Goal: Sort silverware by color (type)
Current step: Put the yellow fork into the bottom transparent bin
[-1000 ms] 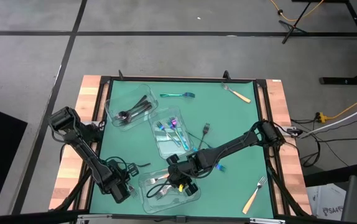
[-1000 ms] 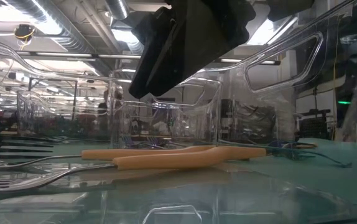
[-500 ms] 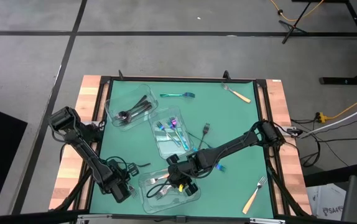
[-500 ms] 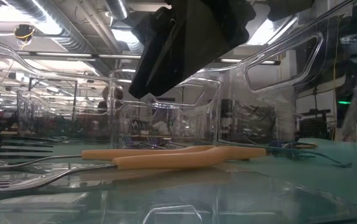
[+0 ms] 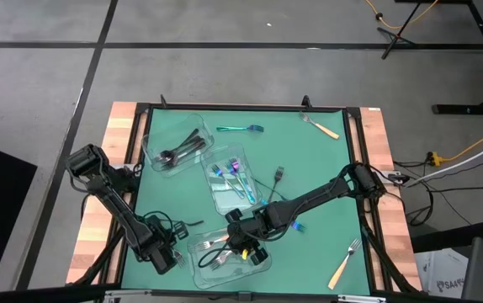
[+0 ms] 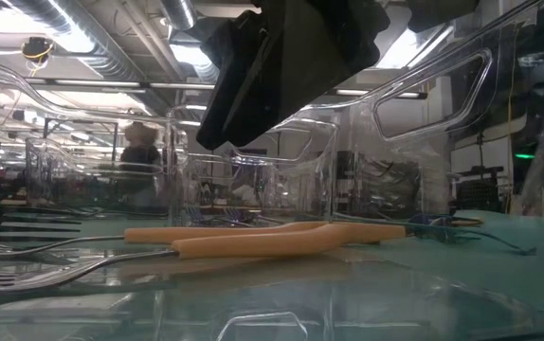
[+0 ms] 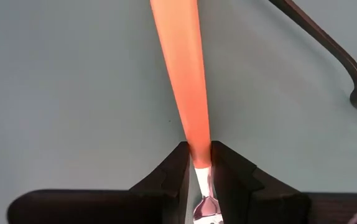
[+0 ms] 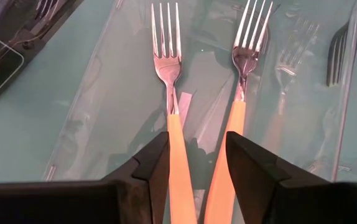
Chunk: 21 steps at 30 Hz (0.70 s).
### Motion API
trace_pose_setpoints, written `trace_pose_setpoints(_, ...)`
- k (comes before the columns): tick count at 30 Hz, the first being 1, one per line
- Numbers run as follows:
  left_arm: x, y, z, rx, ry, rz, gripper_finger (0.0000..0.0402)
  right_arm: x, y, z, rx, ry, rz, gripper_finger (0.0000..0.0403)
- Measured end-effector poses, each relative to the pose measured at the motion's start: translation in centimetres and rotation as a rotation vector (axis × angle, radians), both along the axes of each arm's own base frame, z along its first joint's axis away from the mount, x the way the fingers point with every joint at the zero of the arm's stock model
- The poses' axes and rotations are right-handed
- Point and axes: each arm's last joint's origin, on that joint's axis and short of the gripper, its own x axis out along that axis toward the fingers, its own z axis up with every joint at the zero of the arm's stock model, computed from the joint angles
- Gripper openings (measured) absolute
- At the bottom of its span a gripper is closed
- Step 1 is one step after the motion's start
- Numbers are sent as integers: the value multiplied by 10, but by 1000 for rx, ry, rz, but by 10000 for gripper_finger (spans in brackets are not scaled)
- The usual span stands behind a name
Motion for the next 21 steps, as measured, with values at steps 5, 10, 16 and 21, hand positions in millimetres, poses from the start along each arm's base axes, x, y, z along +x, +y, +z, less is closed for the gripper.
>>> trace_pose_setpoints(5,0,0,0,0,0,5,57,0,0,0,0,0,0,145)
trace_pose_setpoints(10,1,1,0,-2,2,12,57,0,0,0,0,0,-1,145)
trace_pose_setpoints(16,2,2,0,-22,29,-7,57,0,0,0,0,0,0,145)
trace_pose_setpoints(21,1,1,0,-26,37,-42,57,0,0,0,0,0,0,145)
